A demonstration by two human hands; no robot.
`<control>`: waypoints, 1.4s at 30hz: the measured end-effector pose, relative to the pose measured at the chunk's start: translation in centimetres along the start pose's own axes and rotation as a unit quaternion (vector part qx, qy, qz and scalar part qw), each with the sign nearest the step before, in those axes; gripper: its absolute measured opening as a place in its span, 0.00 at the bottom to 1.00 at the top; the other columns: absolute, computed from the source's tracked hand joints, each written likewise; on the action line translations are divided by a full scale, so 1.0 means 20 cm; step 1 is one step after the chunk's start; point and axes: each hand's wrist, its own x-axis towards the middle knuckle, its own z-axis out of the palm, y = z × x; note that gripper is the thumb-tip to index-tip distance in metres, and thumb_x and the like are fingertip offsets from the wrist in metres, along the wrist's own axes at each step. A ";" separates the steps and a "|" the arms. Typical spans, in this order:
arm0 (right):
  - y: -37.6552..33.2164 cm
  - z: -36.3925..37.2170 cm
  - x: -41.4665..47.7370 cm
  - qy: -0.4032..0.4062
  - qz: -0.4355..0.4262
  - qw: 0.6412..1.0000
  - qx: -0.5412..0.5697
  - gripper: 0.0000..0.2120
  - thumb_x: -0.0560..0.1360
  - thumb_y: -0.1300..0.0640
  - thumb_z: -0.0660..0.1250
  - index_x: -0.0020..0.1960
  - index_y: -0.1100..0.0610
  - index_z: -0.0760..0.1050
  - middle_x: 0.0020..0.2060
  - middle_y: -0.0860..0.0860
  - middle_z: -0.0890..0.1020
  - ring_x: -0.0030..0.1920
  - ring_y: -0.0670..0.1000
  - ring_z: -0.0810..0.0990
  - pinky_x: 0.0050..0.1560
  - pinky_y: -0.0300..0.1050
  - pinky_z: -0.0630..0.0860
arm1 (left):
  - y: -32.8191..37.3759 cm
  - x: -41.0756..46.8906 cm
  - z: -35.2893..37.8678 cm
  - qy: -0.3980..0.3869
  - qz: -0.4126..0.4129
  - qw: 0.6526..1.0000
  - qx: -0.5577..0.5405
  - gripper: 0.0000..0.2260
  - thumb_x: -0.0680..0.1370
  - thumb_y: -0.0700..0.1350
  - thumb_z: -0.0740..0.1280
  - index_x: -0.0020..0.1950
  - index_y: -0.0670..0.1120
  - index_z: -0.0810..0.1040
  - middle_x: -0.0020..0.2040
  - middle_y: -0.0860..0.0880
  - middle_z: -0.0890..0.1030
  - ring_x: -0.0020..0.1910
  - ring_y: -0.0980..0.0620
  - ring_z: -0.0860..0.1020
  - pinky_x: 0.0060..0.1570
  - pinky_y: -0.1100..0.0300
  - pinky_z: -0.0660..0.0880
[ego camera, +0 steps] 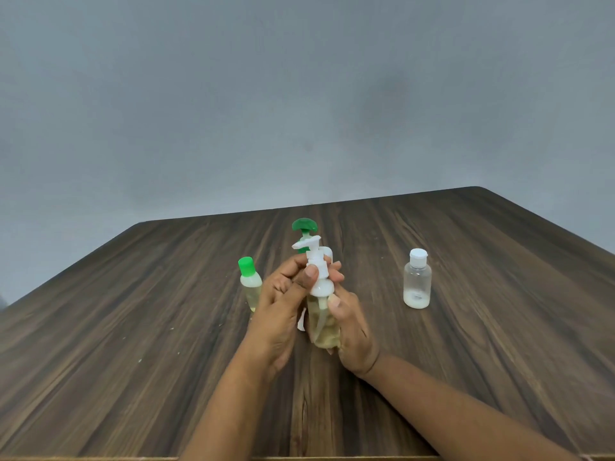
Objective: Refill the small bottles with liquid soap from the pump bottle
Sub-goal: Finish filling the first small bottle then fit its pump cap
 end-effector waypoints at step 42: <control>0.00 -0.01 0.01 -0.052 -0.028 0.988 -0.142 0.23 0.80 0.39 0.54 0.60 0.57 0.72 0.35 0.40 0.79 0.32 0.43 0.78 0.32 0.42 0.73 | -0.03 -0.03 -0.05 0.081 0.079 0.994 0.001 0.08 0.73 0.43 0.66 0.50 0.43 0.80 0.45 0.43 0.84 0.48 0.47 0.82 0.47 0.58 0.78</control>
